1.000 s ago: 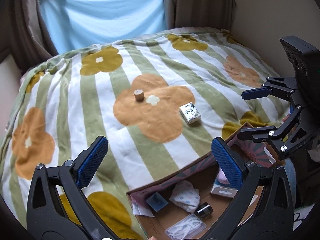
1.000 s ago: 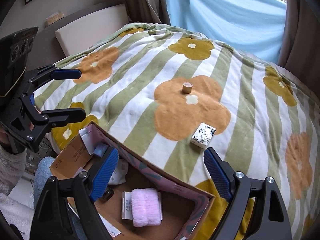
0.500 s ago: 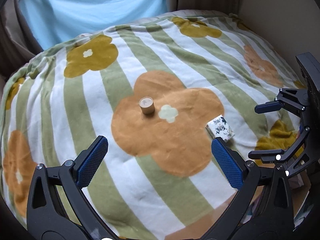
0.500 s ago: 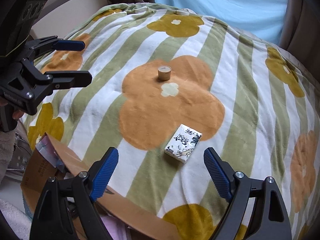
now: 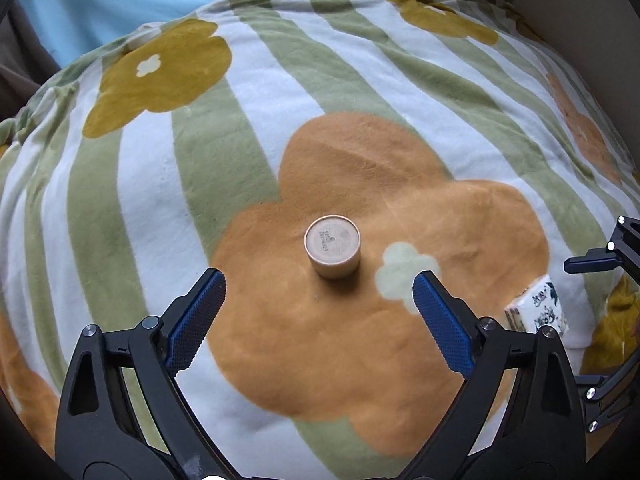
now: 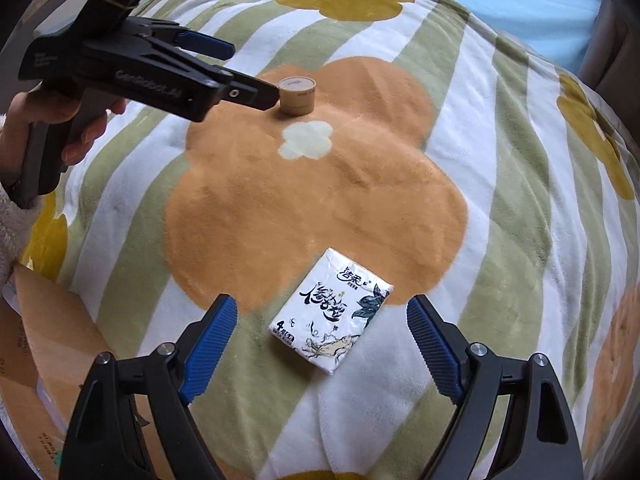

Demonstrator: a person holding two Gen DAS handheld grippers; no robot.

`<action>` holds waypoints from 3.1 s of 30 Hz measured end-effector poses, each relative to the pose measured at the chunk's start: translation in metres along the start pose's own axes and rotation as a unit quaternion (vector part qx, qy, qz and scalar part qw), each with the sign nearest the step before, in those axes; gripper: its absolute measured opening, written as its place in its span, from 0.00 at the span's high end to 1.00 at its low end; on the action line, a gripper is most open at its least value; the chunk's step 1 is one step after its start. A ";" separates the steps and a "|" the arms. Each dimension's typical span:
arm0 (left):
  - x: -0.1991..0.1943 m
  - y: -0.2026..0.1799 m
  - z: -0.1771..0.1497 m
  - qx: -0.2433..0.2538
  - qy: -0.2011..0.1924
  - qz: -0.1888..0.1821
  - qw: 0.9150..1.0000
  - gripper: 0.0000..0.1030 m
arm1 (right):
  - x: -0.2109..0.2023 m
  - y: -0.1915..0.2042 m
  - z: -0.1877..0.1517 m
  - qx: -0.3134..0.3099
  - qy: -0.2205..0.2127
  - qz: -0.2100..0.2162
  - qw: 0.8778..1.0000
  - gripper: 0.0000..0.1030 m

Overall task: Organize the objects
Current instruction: 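Grasp the beige round tin with the left tool while the right tool grasps the tissue pack, then carry the tin and tissue pack into the cardboard box and release both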

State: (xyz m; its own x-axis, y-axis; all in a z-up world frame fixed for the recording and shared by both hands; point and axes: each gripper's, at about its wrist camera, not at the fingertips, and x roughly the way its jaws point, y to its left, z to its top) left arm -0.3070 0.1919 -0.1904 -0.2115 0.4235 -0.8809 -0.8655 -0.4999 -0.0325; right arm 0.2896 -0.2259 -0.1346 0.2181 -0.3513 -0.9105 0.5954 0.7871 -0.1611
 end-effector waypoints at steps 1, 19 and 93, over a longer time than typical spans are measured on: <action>0.006 0.001 0.002 0.003 0.002 -0.003 1.000 0.12 | 0.004 0.000 0.001 -0.002 0.002 -0.001 1.000 0.19; 0.051 0.002 0.012 0.018 0.009 -0.037 0.999 0.71 | 0.031 -0.005 0.005 -0.006 0.008 -0.026 1.000 0.41; -0.248 -0.144 -0.263 0.087 -0.057 -0.150 0.983 0.71 | -0.174 0.116 -0.195 0.014 -0.114 -0.023 0.993 0.49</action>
State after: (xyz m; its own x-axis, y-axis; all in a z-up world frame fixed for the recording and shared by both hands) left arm -0.0105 -0.0403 -0.0911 0.0229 0.6194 -0.7848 -0.9590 -0.2082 -0.1923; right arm 0.1695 0.0253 -0.0696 0.3568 -0.4951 -0.7922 0.6293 0.7541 -0.1879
